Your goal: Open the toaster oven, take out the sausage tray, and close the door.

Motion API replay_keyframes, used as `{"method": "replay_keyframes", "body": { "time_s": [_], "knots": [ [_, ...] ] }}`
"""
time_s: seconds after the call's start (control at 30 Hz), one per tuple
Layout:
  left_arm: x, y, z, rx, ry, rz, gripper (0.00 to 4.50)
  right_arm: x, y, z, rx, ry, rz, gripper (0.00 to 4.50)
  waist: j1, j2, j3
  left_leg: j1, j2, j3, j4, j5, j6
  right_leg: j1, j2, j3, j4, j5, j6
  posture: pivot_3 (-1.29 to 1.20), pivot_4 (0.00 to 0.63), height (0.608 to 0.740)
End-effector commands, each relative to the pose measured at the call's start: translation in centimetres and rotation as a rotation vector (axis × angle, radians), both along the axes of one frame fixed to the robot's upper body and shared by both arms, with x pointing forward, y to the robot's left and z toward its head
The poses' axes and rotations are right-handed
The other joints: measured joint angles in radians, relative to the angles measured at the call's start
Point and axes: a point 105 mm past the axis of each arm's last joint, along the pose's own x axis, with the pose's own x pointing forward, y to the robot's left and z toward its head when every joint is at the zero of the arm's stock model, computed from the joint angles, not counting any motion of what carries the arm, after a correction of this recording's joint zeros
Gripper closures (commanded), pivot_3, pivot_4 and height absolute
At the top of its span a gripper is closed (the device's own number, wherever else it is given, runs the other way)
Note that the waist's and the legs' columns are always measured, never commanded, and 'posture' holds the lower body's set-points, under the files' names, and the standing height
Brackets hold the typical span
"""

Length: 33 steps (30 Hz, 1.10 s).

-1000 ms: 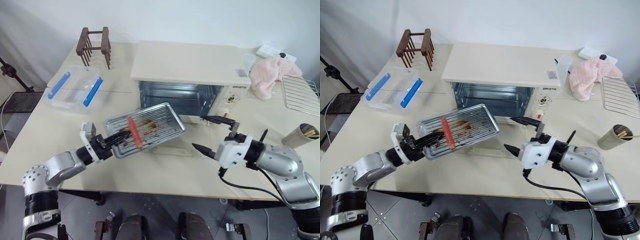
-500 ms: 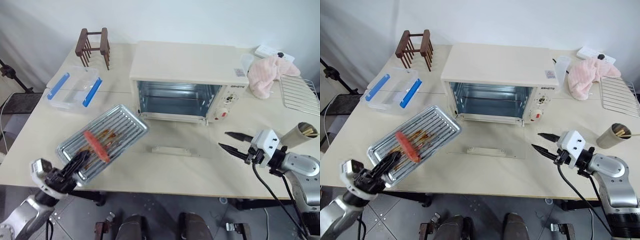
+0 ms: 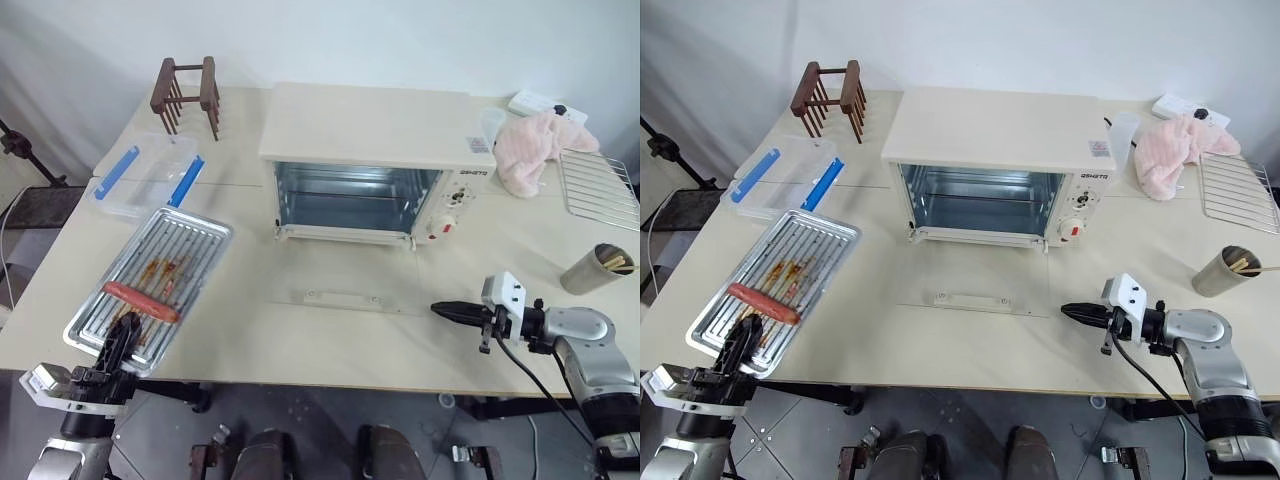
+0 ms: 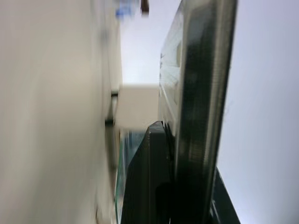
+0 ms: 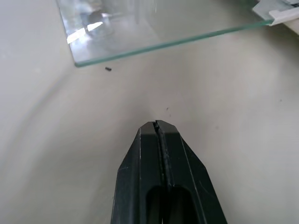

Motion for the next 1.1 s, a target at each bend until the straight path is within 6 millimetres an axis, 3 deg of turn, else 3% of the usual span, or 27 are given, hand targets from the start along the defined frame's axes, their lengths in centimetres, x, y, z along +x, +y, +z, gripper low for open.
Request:
{"method": "replay_keyframes", "body": {
  "time_s": [0.03, 0.13, 0.33, 0.5, 0.73, 0.97, 1.03, 1.1],
  "knots": [
    [-0.2, 0.3, 1.3, 0.01, -0.031, 0.039, 4.5, 0.2, 1.5, 0.2, 0.056, -0.018, 0.061, 4.48, -0.001, 0.0, 0.0, 0.0, 0.0, 0.0, 0.0, 0.0, 0.0, 0.0, 0.0, 0.0, 0.0, 0.0, 0.0, 0.0, 0.15, 0.74],
    [0.0, 0.2, 1.3, 0.01, -0.024, 0.04, 4.5, 0.0, 2.9, 1.5, 0.166, -0.052, 0.127, 4.48, -0.001, 0.0, 0.0, 0.0, 0.001, 0.0, 0.0, 0.0, 0.0, 0.0, 0.001, 0.0, 0.001, 0.0, 0.0, 0.0, 0.15, 0.74],
    [0.1, -0.1, 1.4, 0.022, -0.02, 0.028, 4.5, -0.1, 3.3, 3.3, 0.29, -0.076, 0.124, 4.48, 0.005, 0.0, 0.0, -0.001, 0.0, 0.0, 0.0, 0.0, 0.0, 0.0, 0.001, 0.0, 0.002, 0.0, 0.0, 0.0, 0.15, 0.74],
    [-0.4, -0.7, 1.6, 0.036, -0.034, 0.001, 4.5, -1.0, 3.1, 7.7, 0.421, -0.143, 0.129, 4.48, 0.009, 0.0, 0.0, -0.002, 0.0, -0.001, 0.0, -0.001, 0.001, -0.001, 0.0, 0.0, 0.002, 0.0, 0.0, 0.0, 0.15, 0.74],
    [-1.2, -2.2, 0.4, 0.046, 0.015, -0.103, 4.5, 0.0, 2.6, 13.6, 0.545, -0.269, 0.063, 4.48, 0.005, 0.0, 0.0, -0.002, 0.001, 0.0, -0.001, -0.001, 0.0, -0.001, 0.0, 0.0, -0.004, 0.0, 0.0, 0.0, 0.15, 0.74],
    [-0.6, -3.0, 0.2, 0.057, 0.021, -0.191, 4.5, 0.9, 2.1, 16.1, 0.71, -0.184, -0.077, 4.48, 0.02, 0.0, 0.0, -0.003, 0.0, 0.0, -0.001, -0.002, 0.002, -0.002, -0.001, 0.001, -0.005, 0.0, 0.0, 0.0, 0.15, 0.74],
    [-0.2, -3.7, 0.1, 0.06, 0.027, -0.24, 4.5, 0.7, 1.9, 16.3, 0.724, -0.169, -0.11, 4.48, 0.025, 0.0, 0.0, -0.003, 0.0, 0.0, -0.001, -0.003, 0.002, -0.002, -0.001, 0.002, -0.005, 0.0, 0.0, 0.0, 0.15, 0.74],
    [0.1, -4.5, 0.1, 0.069, 0.022, -0.305, 4.5, -0.6, 2.5, 15.6, 0.654, -0.141, -0.062, 4.13, 0.027, 0.0, 0.0, -0.003, 0.0, 0.0, -0.001, -0.003, 0.002, -0.002, -0.001, 0.003, -0.005, 0.0, 0.0, 0.0, 0.15, 0.74]
  ]
}}
